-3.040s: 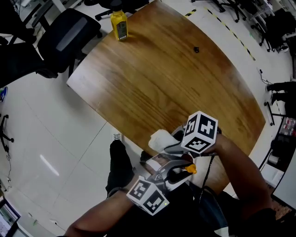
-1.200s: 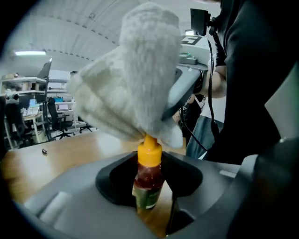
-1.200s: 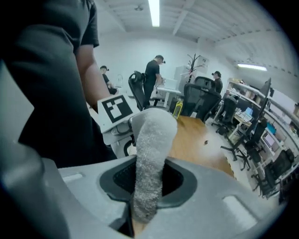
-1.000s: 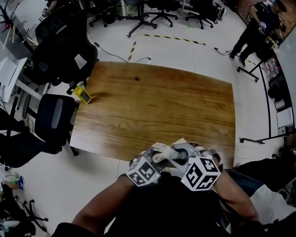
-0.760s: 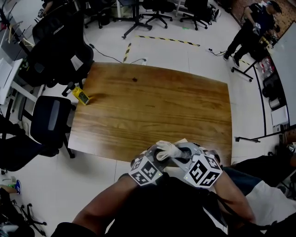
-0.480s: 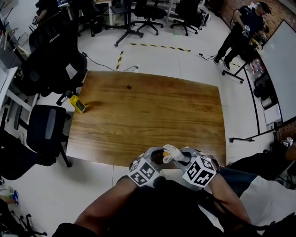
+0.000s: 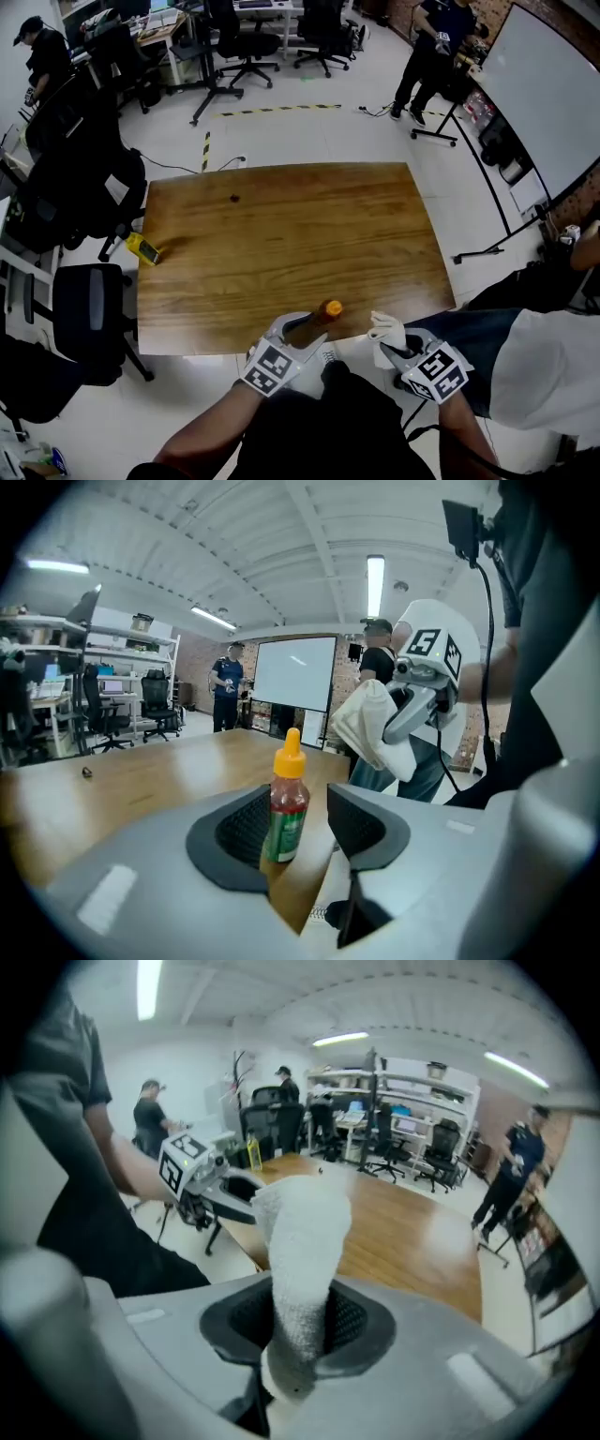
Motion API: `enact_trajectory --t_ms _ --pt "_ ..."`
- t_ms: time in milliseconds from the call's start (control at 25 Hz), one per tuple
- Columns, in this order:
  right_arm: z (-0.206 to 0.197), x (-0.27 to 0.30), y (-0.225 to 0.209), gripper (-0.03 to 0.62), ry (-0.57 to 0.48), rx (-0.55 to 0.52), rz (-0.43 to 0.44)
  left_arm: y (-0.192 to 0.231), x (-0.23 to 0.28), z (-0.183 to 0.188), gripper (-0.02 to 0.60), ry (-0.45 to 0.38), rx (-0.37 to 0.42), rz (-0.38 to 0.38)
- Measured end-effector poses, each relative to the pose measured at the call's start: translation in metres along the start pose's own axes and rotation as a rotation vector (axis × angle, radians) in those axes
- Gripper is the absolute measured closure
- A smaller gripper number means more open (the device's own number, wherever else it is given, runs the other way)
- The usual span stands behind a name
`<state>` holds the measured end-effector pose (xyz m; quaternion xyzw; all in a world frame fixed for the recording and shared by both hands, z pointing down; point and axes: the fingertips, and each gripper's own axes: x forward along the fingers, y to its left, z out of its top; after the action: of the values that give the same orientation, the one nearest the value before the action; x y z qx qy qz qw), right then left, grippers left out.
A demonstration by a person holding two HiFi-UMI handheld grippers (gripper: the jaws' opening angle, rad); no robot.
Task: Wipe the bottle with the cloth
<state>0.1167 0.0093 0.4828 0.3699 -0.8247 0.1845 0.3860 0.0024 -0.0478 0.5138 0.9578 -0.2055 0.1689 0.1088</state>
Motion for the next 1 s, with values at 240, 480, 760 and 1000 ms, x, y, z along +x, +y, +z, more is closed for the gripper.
enact_trajectory --t_ms 240,480,760,1000 --pt "0.008 -0.043 0.044 0.517 -0.353 0.474 0.189 -0.014 -0.052 0.010 0.421 -0.044 -0.212 0.027" --pt "0.020 -0.076 0.030 0.517 -0.469 0.477 0.233 -0.037 -0.077 0.019 0.565 -0.052 -0.354 0.106" --pt "-0.014 -0.107 0.046 0.516 -0.517 0.532 0.372 -0.110 -0.083 0.025 0.565 -0.120 -0.424 0.246" --pt "-0.059 -0.116 0.054 0.517 -0.449 0.476 0.407 -0.173 -0.093 0.024 0.565 -0.108 -0.347 0.347"
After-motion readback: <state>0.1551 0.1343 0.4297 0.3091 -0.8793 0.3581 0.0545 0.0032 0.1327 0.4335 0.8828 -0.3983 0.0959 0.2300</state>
